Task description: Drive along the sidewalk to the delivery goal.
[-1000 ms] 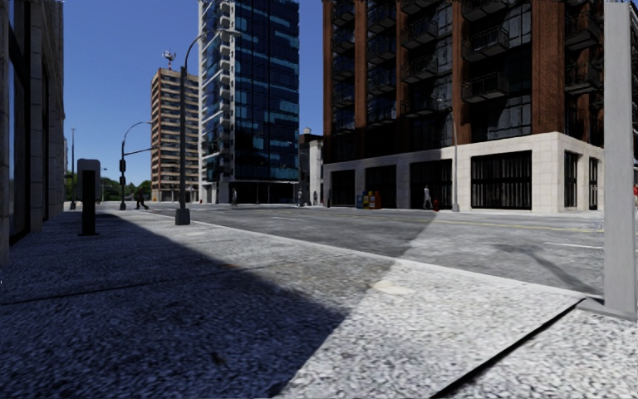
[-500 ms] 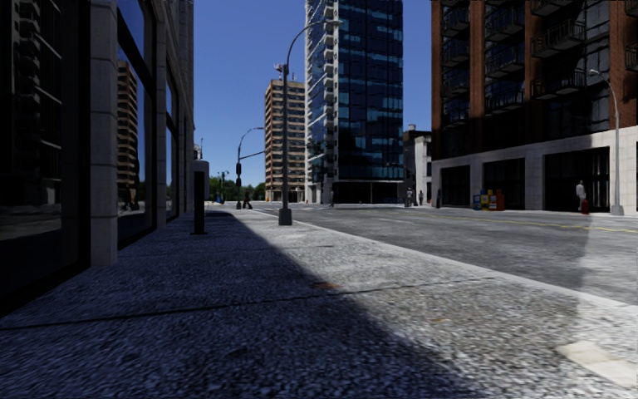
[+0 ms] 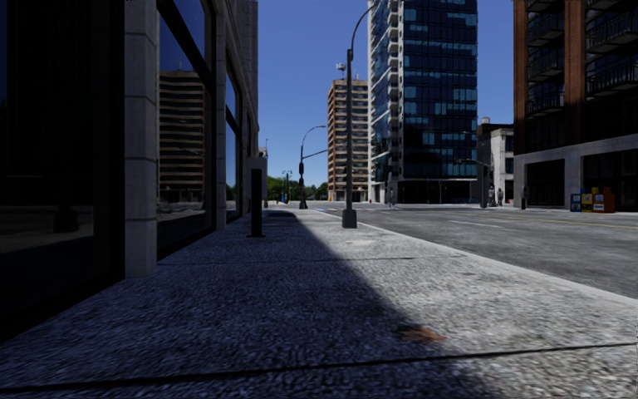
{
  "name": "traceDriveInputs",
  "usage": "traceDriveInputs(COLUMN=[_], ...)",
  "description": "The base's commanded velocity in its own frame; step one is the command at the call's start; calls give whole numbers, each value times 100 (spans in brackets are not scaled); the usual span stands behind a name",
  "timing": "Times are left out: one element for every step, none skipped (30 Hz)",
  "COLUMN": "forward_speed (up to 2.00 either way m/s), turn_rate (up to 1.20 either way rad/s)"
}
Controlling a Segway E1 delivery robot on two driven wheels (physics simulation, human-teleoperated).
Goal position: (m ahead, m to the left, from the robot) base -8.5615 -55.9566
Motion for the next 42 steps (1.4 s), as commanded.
traceDriveInputs(forward_speed=[200, 200, 200, 200, 200, 200, 200, 200, 200, 200, 200, 200, 200, 200, 200, 200, 200, 200, 200, 200, 200, 200, 200, 200, 200, 200, 200, 200, 200, 200, 200, 200, 200, 200, 200, 200, 200, 200, 200, 200, 200, 200], turn_rate=[0, 0, 0, 0, 0, 0, 0, 0, 0, 0, 0, 0, 0, 0, 0, 0, 0, 0, 0, 0, 0, 0, 0, 0, 0, 0, 0, 0, 0, 0, 0, 0, 0, 0, 0, 0, 0, 0, 0, 0, 0, 0])
